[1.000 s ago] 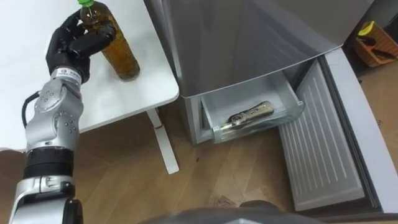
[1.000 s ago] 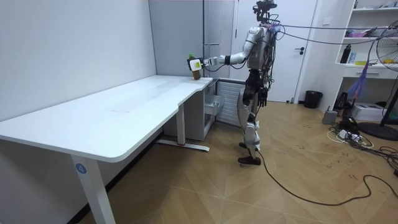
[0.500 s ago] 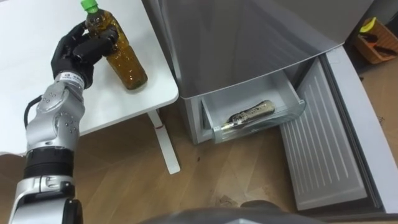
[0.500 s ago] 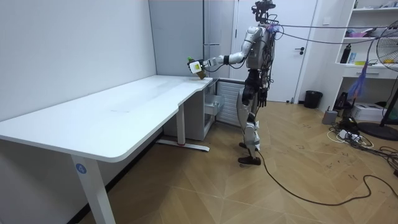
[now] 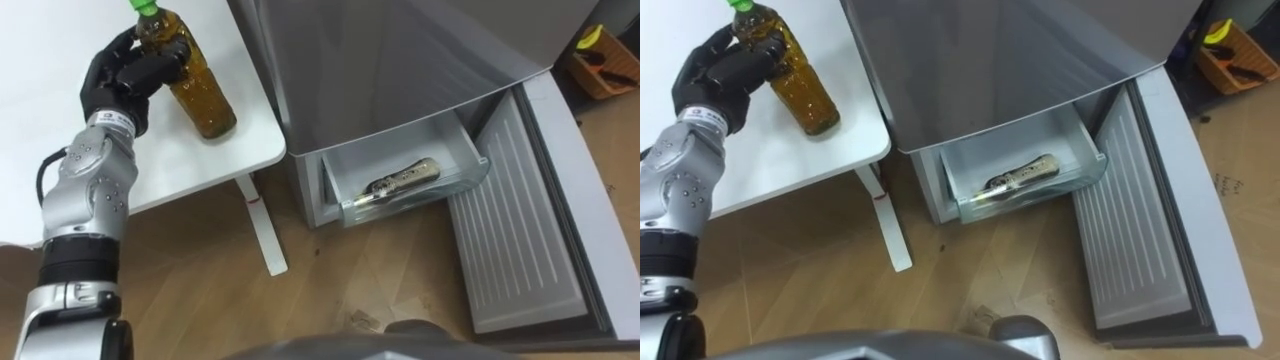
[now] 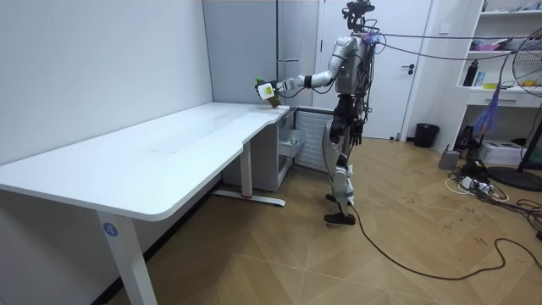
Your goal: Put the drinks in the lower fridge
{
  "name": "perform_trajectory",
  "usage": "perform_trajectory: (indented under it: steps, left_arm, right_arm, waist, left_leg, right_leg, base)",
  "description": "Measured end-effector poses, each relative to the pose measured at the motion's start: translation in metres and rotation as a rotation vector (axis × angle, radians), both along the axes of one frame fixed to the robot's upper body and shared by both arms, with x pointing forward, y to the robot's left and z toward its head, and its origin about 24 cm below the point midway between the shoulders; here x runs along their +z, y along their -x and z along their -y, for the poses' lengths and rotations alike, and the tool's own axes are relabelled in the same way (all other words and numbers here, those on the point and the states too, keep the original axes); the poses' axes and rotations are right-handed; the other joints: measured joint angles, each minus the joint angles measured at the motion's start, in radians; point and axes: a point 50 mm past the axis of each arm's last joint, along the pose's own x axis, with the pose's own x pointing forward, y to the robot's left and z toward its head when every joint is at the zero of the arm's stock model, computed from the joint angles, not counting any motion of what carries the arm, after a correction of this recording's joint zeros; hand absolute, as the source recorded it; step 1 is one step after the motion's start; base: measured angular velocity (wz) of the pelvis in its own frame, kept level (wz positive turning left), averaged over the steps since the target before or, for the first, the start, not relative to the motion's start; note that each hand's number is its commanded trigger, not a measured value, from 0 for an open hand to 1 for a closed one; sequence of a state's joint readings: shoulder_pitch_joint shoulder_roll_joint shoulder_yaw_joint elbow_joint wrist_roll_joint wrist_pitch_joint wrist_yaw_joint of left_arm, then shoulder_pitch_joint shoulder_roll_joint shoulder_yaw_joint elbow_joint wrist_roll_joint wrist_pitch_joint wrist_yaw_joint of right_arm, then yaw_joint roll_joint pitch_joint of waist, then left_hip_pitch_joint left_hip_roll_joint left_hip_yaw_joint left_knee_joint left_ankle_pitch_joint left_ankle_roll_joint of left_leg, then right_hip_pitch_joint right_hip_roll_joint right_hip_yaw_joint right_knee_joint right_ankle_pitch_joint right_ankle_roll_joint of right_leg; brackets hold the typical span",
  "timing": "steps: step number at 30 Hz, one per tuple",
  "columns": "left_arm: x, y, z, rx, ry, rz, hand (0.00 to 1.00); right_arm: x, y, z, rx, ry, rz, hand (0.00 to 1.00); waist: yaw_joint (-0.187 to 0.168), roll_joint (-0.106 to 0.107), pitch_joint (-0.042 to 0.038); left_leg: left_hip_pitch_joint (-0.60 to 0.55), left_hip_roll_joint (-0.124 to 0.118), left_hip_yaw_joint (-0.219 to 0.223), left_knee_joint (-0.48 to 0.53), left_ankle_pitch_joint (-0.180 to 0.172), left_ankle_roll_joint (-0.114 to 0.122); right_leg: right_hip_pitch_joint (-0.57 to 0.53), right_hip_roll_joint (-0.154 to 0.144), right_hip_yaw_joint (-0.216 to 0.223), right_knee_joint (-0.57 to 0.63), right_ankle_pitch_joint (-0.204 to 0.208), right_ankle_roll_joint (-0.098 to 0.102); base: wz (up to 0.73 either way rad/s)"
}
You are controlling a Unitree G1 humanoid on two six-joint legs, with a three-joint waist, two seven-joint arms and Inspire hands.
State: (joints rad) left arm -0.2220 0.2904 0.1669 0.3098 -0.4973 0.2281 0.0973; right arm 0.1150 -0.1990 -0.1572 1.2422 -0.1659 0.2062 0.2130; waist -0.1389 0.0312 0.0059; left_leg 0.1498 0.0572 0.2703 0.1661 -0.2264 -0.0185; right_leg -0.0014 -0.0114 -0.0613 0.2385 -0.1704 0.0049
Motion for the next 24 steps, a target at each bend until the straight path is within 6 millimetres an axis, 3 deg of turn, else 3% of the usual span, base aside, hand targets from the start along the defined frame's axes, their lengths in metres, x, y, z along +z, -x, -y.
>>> perform_trajectory:
  steps: [6, 13, 19, 24]
  left_arm:
    - [0.010, -0.003, 0.008, -0.034, -0.078, 0.031, 1.00]
    - [0.025, -0.006, 0.022, -0.069, -0.090, 0.097, 1.00]
    - [0.041, -0.003, 0.042, -0.122, -0.062, 0.191, 1.00]
    - [0.033, 0.003, 0.054, -0.166, -0.040, 0.181, 1.00]
  right_arm:
    - [0.001, -0.022, -0.001, 0.027, 0.002, 0.069, 0.00]
    - [0.001, -0.027, -0.002, 0.072, 0.017, 0.079, 0.00]
    - [0.002, -0.033, -0.002, 0.174, 0.034, 0.080, 0.00]
    - [0.006, -0.045, 0.000, 0.216, 0.046, 0.122, 0.00]
  waist:
    - [0.004, 0.000, -0.0005]
    - [0.017, 0.001, 0.0000]
    - [0.067, 0.002, 0.0010]
    - [0.102, -0.001, 0.0028]
  left_leg:
    - [0.001, 0.002, -0.012, 0.000, 0.000, 0.000]
    - [0.001, 0.002, -0.030, -0.001, 0.000, 0.000]
    - [0.002, 0.001, -0.026, -0.002, 0.000, 0.000]
    - [-0.001, 0.001, -0.036, -0.001, 0.001, 0.000]
  right_leg:
    - [0.014, 0.000, -0.011, -0.001, 0.002, -0.002]
    - [0.024, -0.003, -0.032, -0.004, 0.002, -0.002]
    - [0.022, -0.004, -0.032, -0.002, 0.002, -0.003]
    - [0.022, -0.008, -0.046, 0.002, 0.002, -0.002]
  base:
    - [0.02]
    - [0.07]
    - [-0.01]
    - [0.06]
